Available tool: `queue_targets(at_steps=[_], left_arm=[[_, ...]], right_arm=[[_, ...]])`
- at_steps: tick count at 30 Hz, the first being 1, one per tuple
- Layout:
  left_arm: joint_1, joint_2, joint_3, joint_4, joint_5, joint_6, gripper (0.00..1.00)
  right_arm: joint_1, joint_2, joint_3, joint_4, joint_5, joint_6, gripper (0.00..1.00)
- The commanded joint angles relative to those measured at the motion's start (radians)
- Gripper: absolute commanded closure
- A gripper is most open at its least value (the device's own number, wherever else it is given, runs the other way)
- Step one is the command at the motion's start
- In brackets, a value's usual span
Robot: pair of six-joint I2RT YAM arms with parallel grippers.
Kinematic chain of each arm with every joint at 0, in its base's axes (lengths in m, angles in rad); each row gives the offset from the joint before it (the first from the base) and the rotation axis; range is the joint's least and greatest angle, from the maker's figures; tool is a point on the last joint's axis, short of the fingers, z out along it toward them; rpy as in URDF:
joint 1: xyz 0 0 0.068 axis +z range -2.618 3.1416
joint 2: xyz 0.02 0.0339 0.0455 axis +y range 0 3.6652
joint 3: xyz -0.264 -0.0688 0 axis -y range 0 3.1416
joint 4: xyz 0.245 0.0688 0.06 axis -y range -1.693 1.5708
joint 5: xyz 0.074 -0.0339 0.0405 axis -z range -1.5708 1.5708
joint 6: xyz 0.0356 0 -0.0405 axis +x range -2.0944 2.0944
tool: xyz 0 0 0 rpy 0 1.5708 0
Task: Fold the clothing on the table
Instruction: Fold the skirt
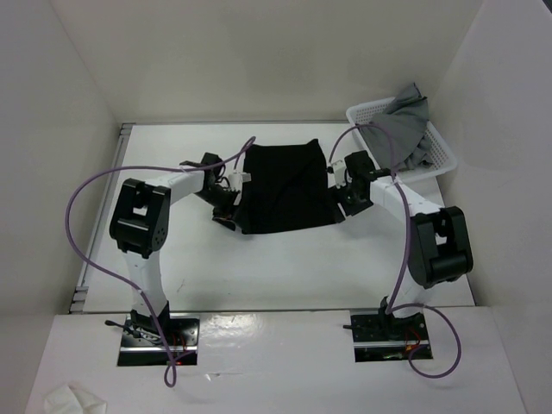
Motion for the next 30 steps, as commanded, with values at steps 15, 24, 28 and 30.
queue_targets(at_steps=[15, 24, 28, 30], left_arm=[[-0.102, 0.092, 0.036, 0.102, -0.262, -0.068, 0.27], [-0.102, 0.092, 0.047, 0.092, -0.240, -0.068, 0.27], [-0.102, 0.092, 0.015, 0.083, -0.240, -0.068, 0.28], [-0.102, 0.083, 0.006, 0.083, -0.240, -0.057, 0.29]], right_arm=[[-0.006, 0.075, 0.025, 0.110, -0.034, -0.006, 0.25], [-0.006, 0.113, 0.034, 0.120, -0.056, -0.006, 0.26], [-0.006, 0.136, 0.054, 0.120, -0.077, 0.004, 0.27], [-0.006, 0.148, 0.065, 0.120, -0.086, 0.004, 0.29]])
